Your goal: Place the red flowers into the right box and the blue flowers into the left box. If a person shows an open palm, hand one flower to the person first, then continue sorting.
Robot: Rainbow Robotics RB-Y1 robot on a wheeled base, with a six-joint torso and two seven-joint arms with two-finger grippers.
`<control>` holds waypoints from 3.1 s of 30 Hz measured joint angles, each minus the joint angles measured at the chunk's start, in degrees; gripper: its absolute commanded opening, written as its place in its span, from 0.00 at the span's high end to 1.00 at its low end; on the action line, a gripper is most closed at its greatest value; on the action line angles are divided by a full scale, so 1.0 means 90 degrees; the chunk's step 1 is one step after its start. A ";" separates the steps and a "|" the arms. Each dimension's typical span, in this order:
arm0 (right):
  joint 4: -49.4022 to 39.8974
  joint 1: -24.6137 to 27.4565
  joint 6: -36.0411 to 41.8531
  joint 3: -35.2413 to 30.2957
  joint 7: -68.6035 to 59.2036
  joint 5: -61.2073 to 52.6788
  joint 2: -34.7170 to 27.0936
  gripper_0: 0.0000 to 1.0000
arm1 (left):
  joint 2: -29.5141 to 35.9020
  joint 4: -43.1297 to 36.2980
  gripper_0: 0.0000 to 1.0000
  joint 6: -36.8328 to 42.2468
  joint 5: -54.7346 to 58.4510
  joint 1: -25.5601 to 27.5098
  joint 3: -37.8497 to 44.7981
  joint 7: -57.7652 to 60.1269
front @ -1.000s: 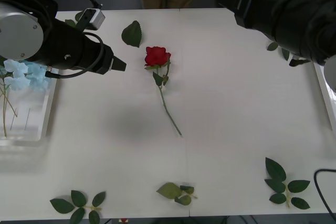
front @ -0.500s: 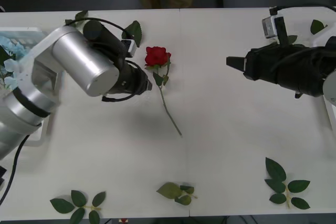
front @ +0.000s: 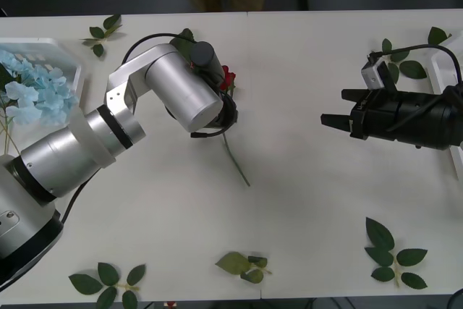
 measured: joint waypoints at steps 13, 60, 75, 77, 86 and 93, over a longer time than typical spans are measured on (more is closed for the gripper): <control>0.0010 -0.0017 0.0005 -0.0006 0.0001 -0.0172 0.0009 0.10 | -0.0226 0.1387 0.00 -0.0888 -0.0032 -0.0557 -0.1392 0.0171; 0.0014 -0.0040 0.0509 -0.0140 -0.0892 -0.1788 0.0019 0.09 | 0.4636 -0.2373 1.00 0.0874 0.5378 -0.0531 -0.0215 -0.3280; -0.0227 -0.0476 0.1859 -0.0878 -0.3297 -0.1234 0.0022 0.09 | 0.1753 -0.0538 1.00 0.0154 0.9464 0.2101 0.4399 -1.2102; -0.0589 -0.0476 0.1746 -0.0878 -0.3509 -0.0915 0.0022 0.09 | 0.1500 -0.0493 1.00 -0.0023 0.9584 0.2100 0.4251 -1.2927; -0.2103 0.0080 -0.0801 0.0151 -0.4192 -0.1115 -0.0154 0.09 | 0.0744 -0.0483 1.00 -0.1896 1.0446 0.1940 0.3025 -1.2547; -0.2292 0.0605 -0.2132 0.1589 -0.3123 -0.1902 -0.0901 0.09 | 0.0553 -0.0476 1.00 -0.3177 1.0746 0.1582 0.1940 -1.2547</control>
